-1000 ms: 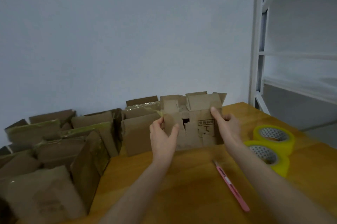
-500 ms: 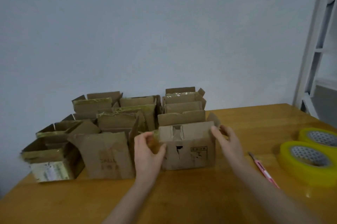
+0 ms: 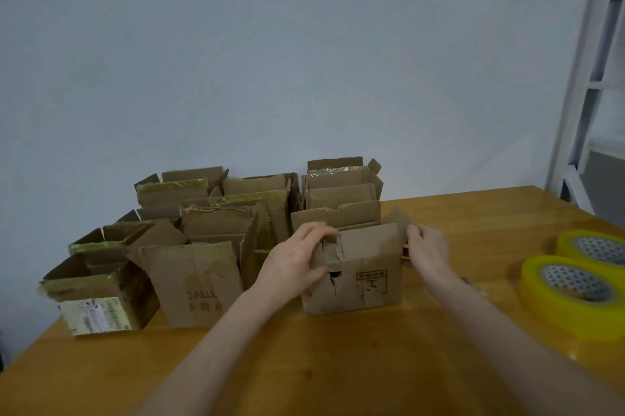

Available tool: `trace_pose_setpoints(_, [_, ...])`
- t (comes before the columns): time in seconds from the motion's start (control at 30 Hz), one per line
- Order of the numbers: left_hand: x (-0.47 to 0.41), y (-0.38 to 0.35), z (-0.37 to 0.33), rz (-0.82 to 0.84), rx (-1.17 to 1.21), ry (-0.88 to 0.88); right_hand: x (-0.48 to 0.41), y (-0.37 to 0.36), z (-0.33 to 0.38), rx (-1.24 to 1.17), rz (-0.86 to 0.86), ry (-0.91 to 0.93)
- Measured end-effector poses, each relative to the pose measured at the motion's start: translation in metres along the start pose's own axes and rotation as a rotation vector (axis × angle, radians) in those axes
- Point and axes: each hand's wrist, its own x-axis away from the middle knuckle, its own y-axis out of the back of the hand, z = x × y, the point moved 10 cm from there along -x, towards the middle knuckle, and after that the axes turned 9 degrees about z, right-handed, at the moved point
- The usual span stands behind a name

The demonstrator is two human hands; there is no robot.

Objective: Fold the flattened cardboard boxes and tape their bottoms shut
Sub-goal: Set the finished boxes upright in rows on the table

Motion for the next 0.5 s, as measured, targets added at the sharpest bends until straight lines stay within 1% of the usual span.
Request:
trace_pose_setpoints(0.03, [-0.004, -0.005, 0.009, 0.054, 0.059, 0.096, 0.001, -0.002, 0.003, 0.026, 0.003, 0.017])
trace_pose_setpoints(0.1, [-0.015, -0.019, 0.024, 0.232, 0.094, 0.265, 0.001, -0.006, 0.004, 0.052, 0.010, 0.026])
trace_pose_setpoints(0.13, [-0.020, -0.023, 0.026, 0.300, 0.080, 0.306, 0.001, -0.005, 0.003, 0.051, 0.009, 0.021])
trace_pose_setpoints(0.17, [-0.023, -0.024, 0.027, 0.324, 0.063, 0.317, 0.001, -0.004, 0.001, 0.040, 0.005, 0.011])
trace_pose_setpoints(0.2, [-0.026, -0.022, 0.024, 0.299, 0.024, 0.296, 0.001, -0.002, 0.000, 0.024, 0.001, 0.001])
trace_pose_setpoints(0.23, [-0.027, -0.016, 0.017, 0.237, -0.033, 0.245, 0.001, 0.001, -0.003, 0.008, -0.002, -0.013])
trace_pose_setpoints(0.33, [-0.009, -0.001, -0.007, -0.027, -0.149, 0.021, 0.001, 0.005, -0.007, -0.031, -0.013, -0.033])
trace_pose_setpoints(0.4, [0.006, -0.003, -0.014, -0.130, -0.201, -0.105, 0.002, 0.004, -0.006, -0.022, -0.008, -0.031])
trace_pose_setpoints(0.43, [0.010, -0.005, -0.015, -0.128, -0.213, -0.155, 0.003, 0.002, -0.004, -0.019, -0.007, -0.027])
trace_pose_setpoints(0.5, [0.005, -0.008, -0.014, -0.019, -0.220, -0.209, 0.003, 0.001, -0.003, -0.028, -0.013, -0.032])
